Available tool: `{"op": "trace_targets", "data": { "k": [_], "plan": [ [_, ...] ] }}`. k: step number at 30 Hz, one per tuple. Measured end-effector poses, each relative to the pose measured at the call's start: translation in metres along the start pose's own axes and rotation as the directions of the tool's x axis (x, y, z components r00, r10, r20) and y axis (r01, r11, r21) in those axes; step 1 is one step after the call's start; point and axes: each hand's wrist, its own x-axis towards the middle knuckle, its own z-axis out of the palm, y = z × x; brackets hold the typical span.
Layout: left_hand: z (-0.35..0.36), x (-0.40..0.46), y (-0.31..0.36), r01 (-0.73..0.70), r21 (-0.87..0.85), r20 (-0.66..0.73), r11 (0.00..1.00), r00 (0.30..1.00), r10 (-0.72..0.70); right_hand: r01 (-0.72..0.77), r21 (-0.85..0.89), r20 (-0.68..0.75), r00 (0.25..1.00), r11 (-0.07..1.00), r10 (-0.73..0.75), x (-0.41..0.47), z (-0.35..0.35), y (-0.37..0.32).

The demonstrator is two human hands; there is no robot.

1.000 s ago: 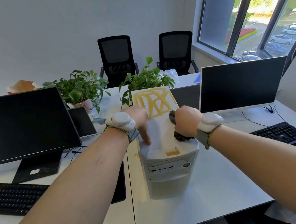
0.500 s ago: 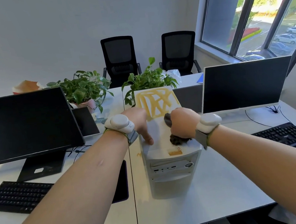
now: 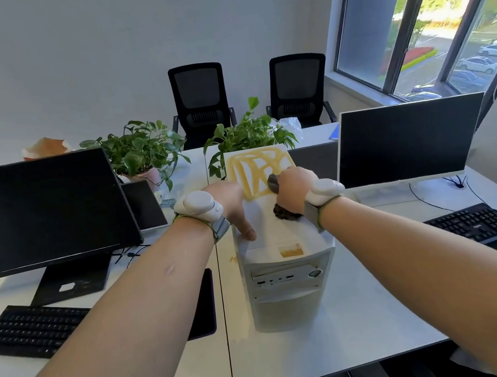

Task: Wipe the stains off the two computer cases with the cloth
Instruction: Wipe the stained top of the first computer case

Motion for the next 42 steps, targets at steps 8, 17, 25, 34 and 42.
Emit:
{"op": "trace_targets", "data": {
  "k": [8, 17, 25, 34, 42],
  "plan": [
    [0.008, -0.001, -0.006, 0.016, -0.013, -0.016, 1.0, 1.0, -0.016, 0.077, -0.091, 0.021, 0.997, 0.993, -0.076, -0.052, 0.002, 0.009],
    [0.004, -0.006, -0.003, 0.04, -0.029, -0.001, 0.999, 0.999, -0.04, 0.097, -0.091, 0.027, 0.995, 0.991, -0.095, 0.0, 0.008, 0.001],
    [0.009, -0.005, -0.005, 0.041, -0.041, -0.004, 0.998, 0.999, -0.041, 0.179, -0.079, -0.067, 0.981, 0.981, -0.184, -0.046, 0.022, 0.028],
    [0.008, -0.003, -0.006, 0.046, -0.076, -0.001, 0.996, 0.999, -0.046, 0.008, -0.004, -0.056, 0.998, 1.0, -0.008, -0.001, -0.006, -0.018],
    [0.012, -0.002, -0.007, 0.017, -0.066, -0.01, 0.998, 1.0, -0.018, 0.169, -0.087, -0.018, 0.985, 0.982, -0.171, -0.022, 0.008, -0.035]
  ]
}}
